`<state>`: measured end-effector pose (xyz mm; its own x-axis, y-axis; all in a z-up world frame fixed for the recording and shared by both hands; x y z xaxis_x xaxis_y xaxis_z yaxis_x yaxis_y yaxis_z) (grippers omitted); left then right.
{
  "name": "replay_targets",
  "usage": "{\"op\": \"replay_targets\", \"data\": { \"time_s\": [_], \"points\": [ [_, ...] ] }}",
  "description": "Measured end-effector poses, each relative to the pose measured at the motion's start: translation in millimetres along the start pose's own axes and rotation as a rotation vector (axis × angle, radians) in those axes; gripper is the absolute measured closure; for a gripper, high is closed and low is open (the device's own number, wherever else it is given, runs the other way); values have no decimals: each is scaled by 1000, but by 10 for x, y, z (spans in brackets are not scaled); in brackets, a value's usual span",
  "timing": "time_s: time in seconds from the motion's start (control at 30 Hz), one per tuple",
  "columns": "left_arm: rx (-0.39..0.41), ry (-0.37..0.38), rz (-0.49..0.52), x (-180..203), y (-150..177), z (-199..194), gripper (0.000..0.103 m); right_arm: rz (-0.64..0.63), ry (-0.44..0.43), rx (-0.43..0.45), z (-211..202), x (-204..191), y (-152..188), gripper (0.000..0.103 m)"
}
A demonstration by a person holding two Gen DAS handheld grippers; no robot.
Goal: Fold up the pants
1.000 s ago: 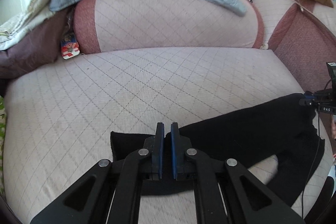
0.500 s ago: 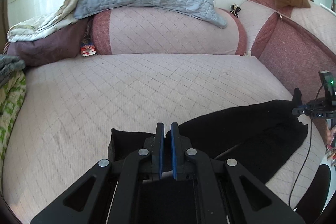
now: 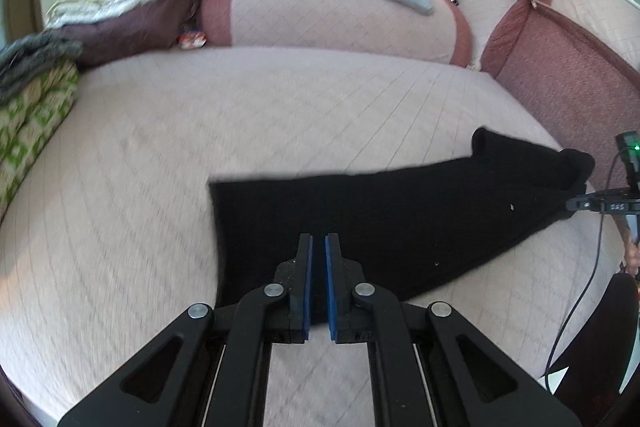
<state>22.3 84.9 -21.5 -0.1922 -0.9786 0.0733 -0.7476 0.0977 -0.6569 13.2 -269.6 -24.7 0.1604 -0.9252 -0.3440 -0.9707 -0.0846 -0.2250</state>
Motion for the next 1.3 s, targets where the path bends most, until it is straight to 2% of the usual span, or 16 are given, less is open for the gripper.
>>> {"op": "replay_targets", "data": {
  "time_s": [0.07,0.17,0.23,0.3,0.37,0.43,0.53,0.67,0.77,0.83,0.9,0.97,1.0,1.07,1.17,1.3],
  "points": [
    [-14,-4,-29,-92,99,-25,97,17,3,1,-28,28,70,80],
    [-24,-29,-82,-262,208,-142,97,41,24,2,-98,96,150,79],
    [-11,-39,-116,-359,219,-297,97,48,53,11,-190,122,168,71],
    [16,-45,-132,-388,151,-416,97,39,71,53,-358,87,134,62],
    [26,-33,-145,-390,66,-453,92,38,62,110,-516,-5,32,62],
    [28,-10,-168,-339,-43,-383,76,48,27,162,-604,-119,-133,62],
    [17,13,-182,-214,-135,-169,73,98,-59,181,-518,-262,-323,62],
    [-53,34,-193,-58,-112,230,72,176,-87,129,-137,-249,-356,62],
    [-118,0,-204,-43,2,460,72,247,-28,114,-56,49,-187,62],
    [-103,1,-204,-38,13,477,72,284,96,96,-87,365,-16,62],
    [-104,3,-197,-30,16,474,72,315,137,110,-210,609,121,74],
    [-96,3,-189,-26,21,484,71,345,180,149,-407,734,147,74],
    [-94,1,-185,-29,21,489,71,339,198,170,-485,737,123,67],
    [-89,-12,-174,-23,19,489,71,306,253,214,-620,664,19,64],
    [-85,-31,-167,29,20,493,64,253,155,256,-583,263,-206,64],
    [-83,-79,-108,130,15,523,52,199,69,204,-133,-186,-247,64]
  ]
}}
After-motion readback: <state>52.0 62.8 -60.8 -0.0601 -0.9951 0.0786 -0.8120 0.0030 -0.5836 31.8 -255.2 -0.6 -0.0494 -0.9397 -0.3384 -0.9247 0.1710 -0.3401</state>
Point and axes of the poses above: each gripper's, at about its wrist camera, not at the fingertips, and z roughly the way its jaws point, x to its right, y to its underside, the point moved 9 cm from there along z, roughly the way its jaws point, and after that the axes turned 1 degree about -y, right-handed, at the moved point
